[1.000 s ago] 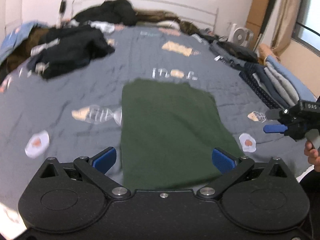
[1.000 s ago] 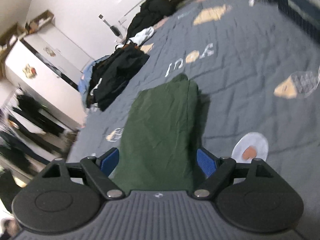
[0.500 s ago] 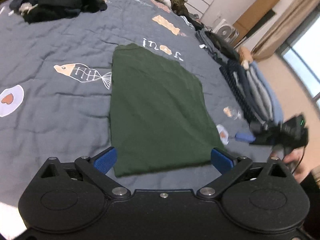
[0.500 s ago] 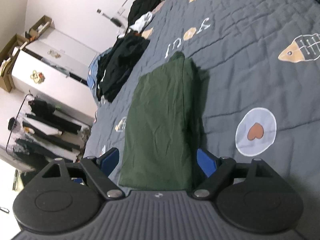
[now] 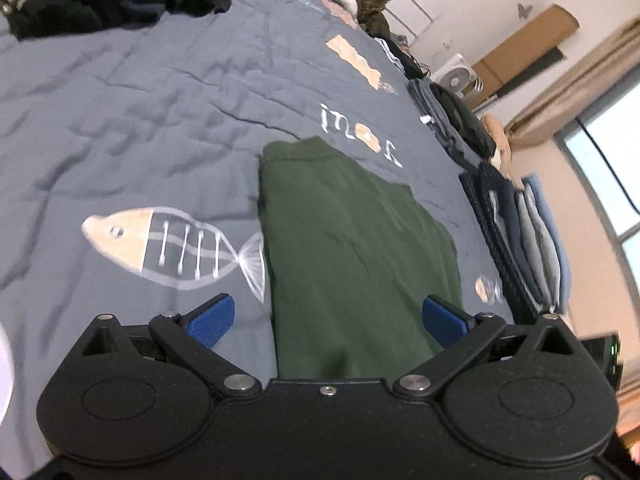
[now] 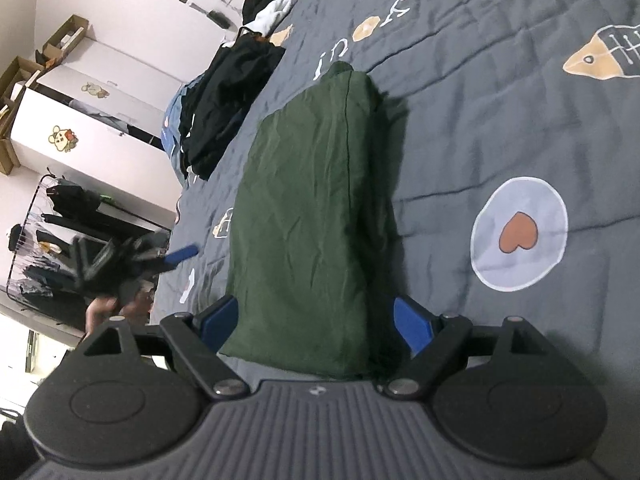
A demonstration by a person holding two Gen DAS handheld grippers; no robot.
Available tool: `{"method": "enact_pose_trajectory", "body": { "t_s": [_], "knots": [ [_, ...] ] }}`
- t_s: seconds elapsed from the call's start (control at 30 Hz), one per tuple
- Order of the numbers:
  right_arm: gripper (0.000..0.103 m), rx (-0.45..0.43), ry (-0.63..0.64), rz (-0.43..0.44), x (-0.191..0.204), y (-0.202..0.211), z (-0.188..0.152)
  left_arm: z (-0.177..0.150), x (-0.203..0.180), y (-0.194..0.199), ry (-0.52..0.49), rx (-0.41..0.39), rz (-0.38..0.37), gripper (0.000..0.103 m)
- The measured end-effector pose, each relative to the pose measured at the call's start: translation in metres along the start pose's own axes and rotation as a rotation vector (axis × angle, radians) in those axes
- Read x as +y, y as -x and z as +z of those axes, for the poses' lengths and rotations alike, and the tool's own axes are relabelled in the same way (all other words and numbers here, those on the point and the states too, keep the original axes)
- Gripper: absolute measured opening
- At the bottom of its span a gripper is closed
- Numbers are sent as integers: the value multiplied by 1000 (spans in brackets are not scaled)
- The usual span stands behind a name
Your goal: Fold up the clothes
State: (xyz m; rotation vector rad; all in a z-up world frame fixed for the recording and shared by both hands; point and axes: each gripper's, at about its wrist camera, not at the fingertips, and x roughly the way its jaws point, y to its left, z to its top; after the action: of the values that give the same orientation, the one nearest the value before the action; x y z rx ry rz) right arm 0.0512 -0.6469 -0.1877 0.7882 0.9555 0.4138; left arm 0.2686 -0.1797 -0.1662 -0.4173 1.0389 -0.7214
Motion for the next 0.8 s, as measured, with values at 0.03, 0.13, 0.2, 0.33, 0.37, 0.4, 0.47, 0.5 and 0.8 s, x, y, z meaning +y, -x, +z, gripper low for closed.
{"method": "enact_pose_trajectory", "body": {
  "t_s": [0.03, 0.13, 0.2, 0.33, 0.37, 0.4, 0.47, 0.5, 0.8],
  "knots": [
    [85, 0, 4, 7, 0, -1, 0, 6, 4, -7, 0, 0, -6, 101],
    [85, 4, 10, 16, -2, -7, 0, 25, 14, -28, 1, 7, -28, 101],
    [85, 11, 8, 12, -3, -11, 0, 35, 19, -40, -4, 15, -35, 101],
    [85, 32, 4, -2, -7, -16, -4, 54, 26, -66, -16, 51, -40, 100],
    [85, 36, 3, -5, -8, -17, -4, 57, 28, -71, -19, 59, -43, 99],
    [85, 37, 1, -11, -9, -16, -5, 59, 28, -77, -22, 65, -47, 99],
    [85, 37, -7, -20, -12, -16, -7, 63, 28, -86, -28, 74, -59, 99],
    [85, 38, -11, -23, -14, -15, -7, 65, 27, -90, -31, 79, -70, 99],
    [85, 38, -30, -22, -23, -12, -11, 68, 14, -123, -84, 158, -132, 92]
  ]
}}
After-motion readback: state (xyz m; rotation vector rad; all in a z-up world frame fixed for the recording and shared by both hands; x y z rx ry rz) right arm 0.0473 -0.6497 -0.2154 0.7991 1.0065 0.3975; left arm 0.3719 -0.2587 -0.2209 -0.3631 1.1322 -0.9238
